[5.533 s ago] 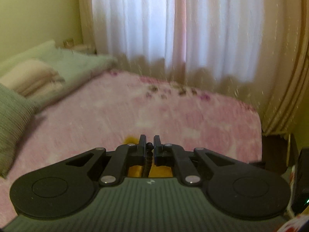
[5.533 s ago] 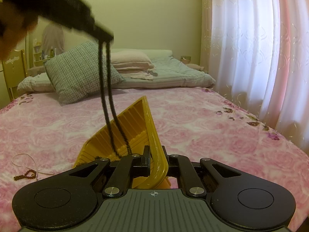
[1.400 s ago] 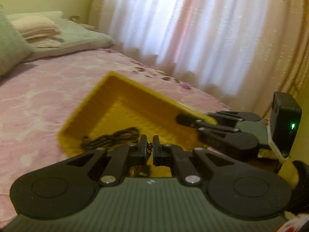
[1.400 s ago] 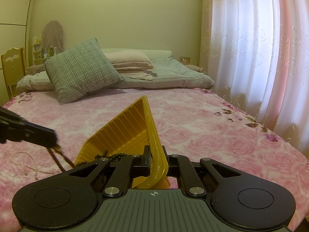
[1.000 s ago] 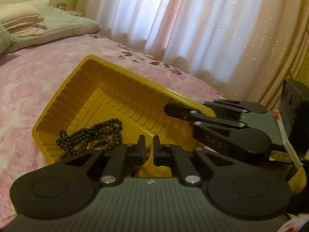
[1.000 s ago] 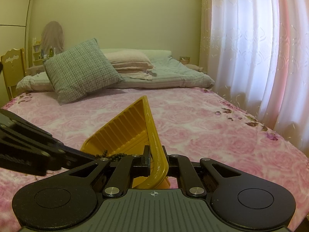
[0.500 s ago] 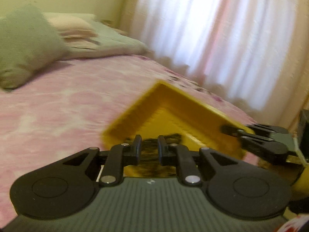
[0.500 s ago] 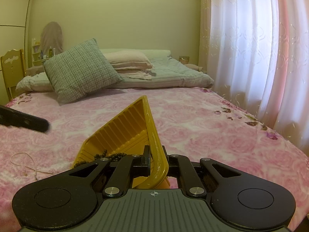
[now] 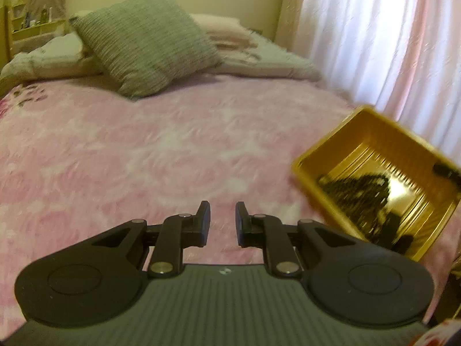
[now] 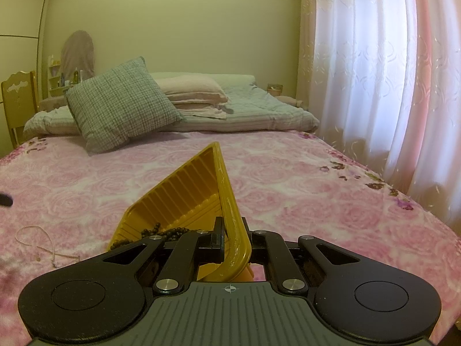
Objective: Organize jewelry
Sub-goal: 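Move the open left tool back toward the pearl necklace on the bed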
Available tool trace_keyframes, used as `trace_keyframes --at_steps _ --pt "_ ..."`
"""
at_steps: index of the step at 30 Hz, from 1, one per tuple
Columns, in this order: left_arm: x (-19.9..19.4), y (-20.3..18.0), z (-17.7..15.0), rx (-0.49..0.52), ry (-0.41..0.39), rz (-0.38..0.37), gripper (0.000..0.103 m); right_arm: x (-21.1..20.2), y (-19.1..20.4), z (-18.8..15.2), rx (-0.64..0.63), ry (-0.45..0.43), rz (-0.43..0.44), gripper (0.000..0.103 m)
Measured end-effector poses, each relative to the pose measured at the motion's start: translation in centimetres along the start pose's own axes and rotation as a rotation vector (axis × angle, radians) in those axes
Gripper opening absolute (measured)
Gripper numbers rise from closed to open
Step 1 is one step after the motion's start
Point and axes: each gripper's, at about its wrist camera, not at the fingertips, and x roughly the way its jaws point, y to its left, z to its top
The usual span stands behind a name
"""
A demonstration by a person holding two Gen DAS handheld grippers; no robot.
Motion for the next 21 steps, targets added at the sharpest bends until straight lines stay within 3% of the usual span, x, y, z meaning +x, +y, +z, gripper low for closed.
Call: trace_keyframes --at_steps 7,16,21 --pt "1.9 -1.5 -3.3 0.056 0.059 -0.007 0.015 0.1 0.0 0.1 -0.006 0.001 -0.003 0.008" --pt "5.0 -4.5 -4.7 0.199 0.102 0.011 0.015 0.0 0.0 0.0 -0.007 0.004 -0.003 0.008" --pt "6.0 -4.8 -4.8 0.228 0.122 0.017 0.015 0.0 0.0 0.0 -0.008 0.005 -0.004 0.008"
